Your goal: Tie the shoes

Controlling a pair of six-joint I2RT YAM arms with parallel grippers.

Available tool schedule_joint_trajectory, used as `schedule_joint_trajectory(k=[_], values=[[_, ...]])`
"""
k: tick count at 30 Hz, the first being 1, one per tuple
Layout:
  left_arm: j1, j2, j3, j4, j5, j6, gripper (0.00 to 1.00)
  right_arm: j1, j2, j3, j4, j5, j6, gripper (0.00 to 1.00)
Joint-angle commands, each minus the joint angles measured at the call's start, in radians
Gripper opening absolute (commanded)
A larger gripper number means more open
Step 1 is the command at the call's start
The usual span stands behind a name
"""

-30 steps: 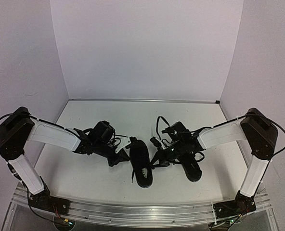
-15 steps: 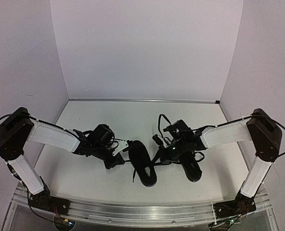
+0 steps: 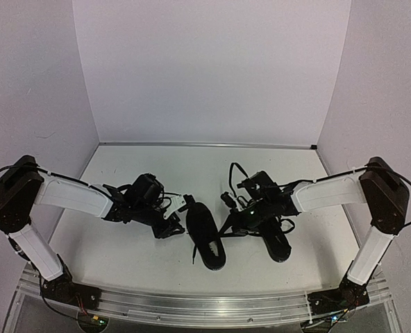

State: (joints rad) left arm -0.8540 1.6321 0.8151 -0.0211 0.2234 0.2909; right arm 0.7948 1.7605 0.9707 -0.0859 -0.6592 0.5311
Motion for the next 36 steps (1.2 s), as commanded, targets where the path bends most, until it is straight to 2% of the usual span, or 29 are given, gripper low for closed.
schedule_joint_trajectory(k=[1,6,11,14,20,29,36], values=[[0.01,0.02,0.072,0.067,-0.002,0.02,0.43,0.001,-0.044,0.003,-0.02,0.024,-0.023,0.0],[0.01,0.061,0.105,0.092,0.029,0.048,0.43,0.001,-0.05,0.0,-0.022,0.023,-0.024,0.0],[0.01,0.116,0.146,0.084,0.049,0.066,0.43,0.0,-0.109,-0.019,-0.023,0.008,-0.011,0.26],[0.01,0.145,0.165,0.071,0.067,0.075,0.42,-0.001,-0.155,-0.038,-0.023,0.001,-0.001,0.38],[0.01,0.162,0.171,0.081,0.081,0.076,0.42,0.002,-0.153,-0.043,-0.007,-0.038,0.01,0.46],[0.01,0.163,0.172,0.077,0.082,0.077,0.42,0.021,-0.027,0.003,0.014,-0.032,0.002,0.42],[0.01,0.16,0.162,0.074,0.072,0.083,0.41,0.024,-0.025,0.008,0.017,-0.016,0.003,0.24]])
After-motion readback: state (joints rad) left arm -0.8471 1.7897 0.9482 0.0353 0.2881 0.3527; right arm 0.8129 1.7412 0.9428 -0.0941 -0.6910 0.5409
